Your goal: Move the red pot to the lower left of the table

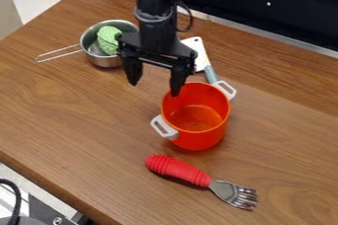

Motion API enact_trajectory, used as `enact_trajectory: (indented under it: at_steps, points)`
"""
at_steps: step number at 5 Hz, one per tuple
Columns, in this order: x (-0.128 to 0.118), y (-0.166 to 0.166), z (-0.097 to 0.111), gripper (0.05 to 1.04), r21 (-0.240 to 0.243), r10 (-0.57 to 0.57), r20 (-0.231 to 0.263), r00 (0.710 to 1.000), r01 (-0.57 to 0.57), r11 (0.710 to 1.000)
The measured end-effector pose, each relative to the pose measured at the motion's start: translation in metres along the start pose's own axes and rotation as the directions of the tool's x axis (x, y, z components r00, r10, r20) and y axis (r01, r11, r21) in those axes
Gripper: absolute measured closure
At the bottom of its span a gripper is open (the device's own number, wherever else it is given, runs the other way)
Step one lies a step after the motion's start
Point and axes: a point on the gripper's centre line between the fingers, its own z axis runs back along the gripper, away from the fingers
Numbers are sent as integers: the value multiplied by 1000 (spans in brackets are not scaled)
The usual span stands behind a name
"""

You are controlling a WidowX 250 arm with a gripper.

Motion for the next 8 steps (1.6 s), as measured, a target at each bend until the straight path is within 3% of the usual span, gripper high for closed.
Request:
enact_trajectory:
  at_steps: [1, 3, 4, 6, 7, 8]
  points:
    - [-3, -4, -11, 83, -13, -33, -35, 999, 33, 999]
    - [-12, -8, -21, 83, -18, -55, -21, 998, 55, 998]
    - [-10, -8, -22, 132, -10, -65, -7, 998, 65, 998]
    - [-5, -4, -22, 677, -46, -86, 18, 996, 86, 995]
    - [-3, -2, -21, 896, -50, -98, 19, 995, 99, 994]
    - [1, 0, -16, 1014, -83, -98, 17, 995, 99, 992]
